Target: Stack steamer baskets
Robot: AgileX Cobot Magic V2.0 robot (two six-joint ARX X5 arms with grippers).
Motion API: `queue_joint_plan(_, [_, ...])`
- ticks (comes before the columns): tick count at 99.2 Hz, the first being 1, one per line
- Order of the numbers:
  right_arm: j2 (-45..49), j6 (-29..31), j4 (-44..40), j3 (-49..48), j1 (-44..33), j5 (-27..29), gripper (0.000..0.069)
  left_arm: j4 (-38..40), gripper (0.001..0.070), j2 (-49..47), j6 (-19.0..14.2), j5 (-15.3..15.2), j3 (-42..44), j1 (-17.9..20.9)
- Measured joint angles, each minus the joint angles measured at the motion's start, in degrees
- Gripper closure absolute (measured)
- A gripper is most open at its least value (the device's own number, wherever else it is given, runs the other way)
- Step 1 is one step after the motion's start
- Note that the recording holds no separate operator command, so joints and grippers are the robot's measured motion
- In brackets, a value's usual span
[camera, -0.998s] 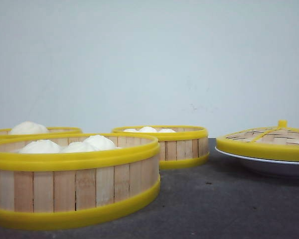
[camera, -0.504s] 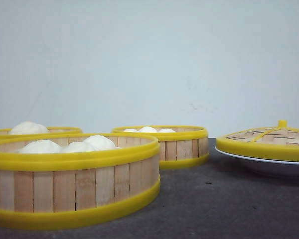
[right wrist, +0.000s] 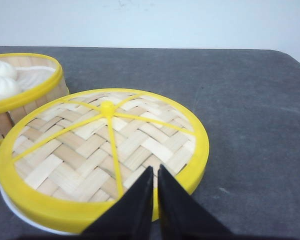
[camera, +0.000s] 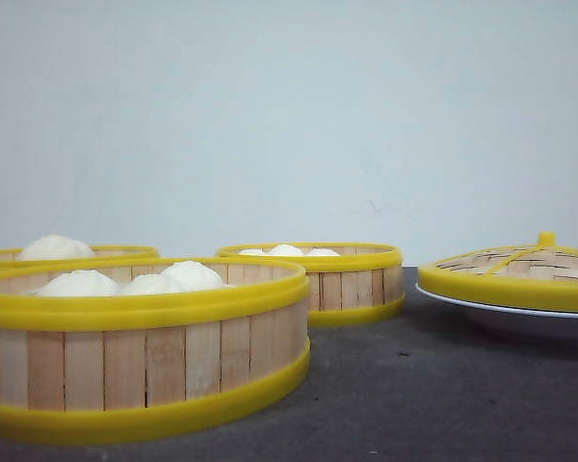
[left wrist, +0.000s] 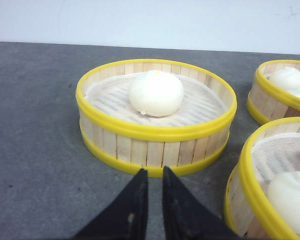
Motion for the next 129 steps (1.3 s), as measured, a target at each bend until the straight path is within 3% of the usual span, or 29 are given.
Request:
queue_joint_plan(30, [0.0, 5.5, 0.9, 0.0, 0.0, -1.9, 0.0681, 0.2, 0.0684, 0.0, -0.8, 0.0, 0.0, 0.0])
queue_joint_plan(54, [1.4, 15.1, -0.3, 7.9, 0.0, -9.5, 0.0681, -2.1, 0.0685, 0.7, -12.1, 0.4, 5.4, 0.0])
queue_joint_plan(70, [7.8, 17.4, -7.2, 20.1, 0.0, -10.8, 0.0681, -6.9, 0.0685, 4.6, -14.1, 0.4, 16.4, 0.0])
queue_joint_plan(86, [18.3, 15.5, -15.8, 32.4, 0.0, -10.8, 0.0681, -14.1, 0.0685, 13.6, -13.0, 1.4, 27.3, 0.0])
queue_joint_plan(106, [31.6, 10.1, -24.3, 45.7, 0.0, -10.6, 0.0681, -23.6, 0.0685, 26.1, -6.5, 2.2, 40.6, 0.0])
queue_joint_plan(118, [37.9, 7.0, -28.6, 50.0, 0.0, -10.6, 0.0681, -27.5, 0.0685, 32.7, -3.0, 2.2, 45.2, 0.0])
queue_joint_plan(129, [42.6, 4.5, -31.8, 50.4, 0.0, -10.4, 0.0681, -29.5, 0.0685, 37.2, -1.7, 2.2, 45.8, 0.0])
